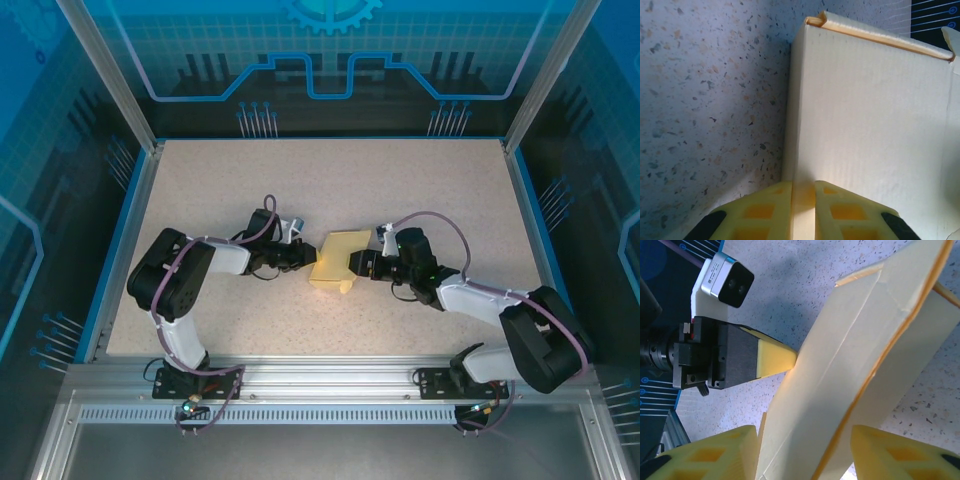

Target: Fold the paper box

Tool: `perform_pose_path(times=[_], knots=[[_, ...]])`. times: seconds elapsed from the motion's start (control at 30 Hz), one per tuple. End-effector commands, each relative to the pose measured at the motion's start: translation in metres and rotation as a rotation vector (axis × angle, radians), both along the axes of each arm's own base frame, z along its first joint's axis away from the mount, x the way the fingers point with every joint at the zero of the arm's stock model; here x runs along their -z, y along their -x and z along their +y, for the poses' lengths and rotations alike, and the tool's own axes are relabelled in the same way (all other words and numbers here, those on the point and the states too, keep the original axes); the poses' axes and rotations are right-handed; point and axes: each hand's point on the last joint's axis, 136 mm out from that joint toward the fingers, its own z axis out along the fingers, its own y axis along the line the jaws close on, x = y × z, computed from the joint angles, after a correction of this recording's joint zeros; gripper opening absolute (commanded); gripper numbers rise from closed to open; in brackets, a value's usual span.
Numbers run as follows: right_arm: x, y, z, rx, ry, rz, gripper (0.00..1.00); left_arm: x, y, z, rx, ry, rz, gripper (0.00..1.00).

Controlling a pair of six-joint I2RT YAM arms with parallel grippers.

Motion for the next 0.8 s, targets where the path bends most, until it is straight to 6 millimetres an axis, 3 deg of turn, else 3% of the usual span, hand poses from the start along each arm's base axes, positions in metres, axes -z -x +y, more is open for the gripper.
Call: perform_pose_path(times=[0.0, 0.33, 0.63, 0.77], knots=[[-0.009, 0.002, 0.007, -0.031, -0.005, -0.023, 0.46, 0.040, 0.019, 0.016, -0.038, -0.085, 0.136, 0.16], [-0.023, 0.000, 0.014, -0.014, -0.026, -0.043, 0.21, 0.041, 0.019, 0.016, -0.034, -0.085, 0.137, 0.16], [-0.038, -0.001, 0.026, -0.019, -0.048, -0.065, 0.17, 0.037, 0.017, 0.012, -0.026, -0.068, 0.136, 0.16], [-0.035, -0.001, 0.031, -0.017, -0.042, -0.050, 0.18, 0.035, 0.016, 0.010, -0.024, -0.053, 0.136, 0.16]])
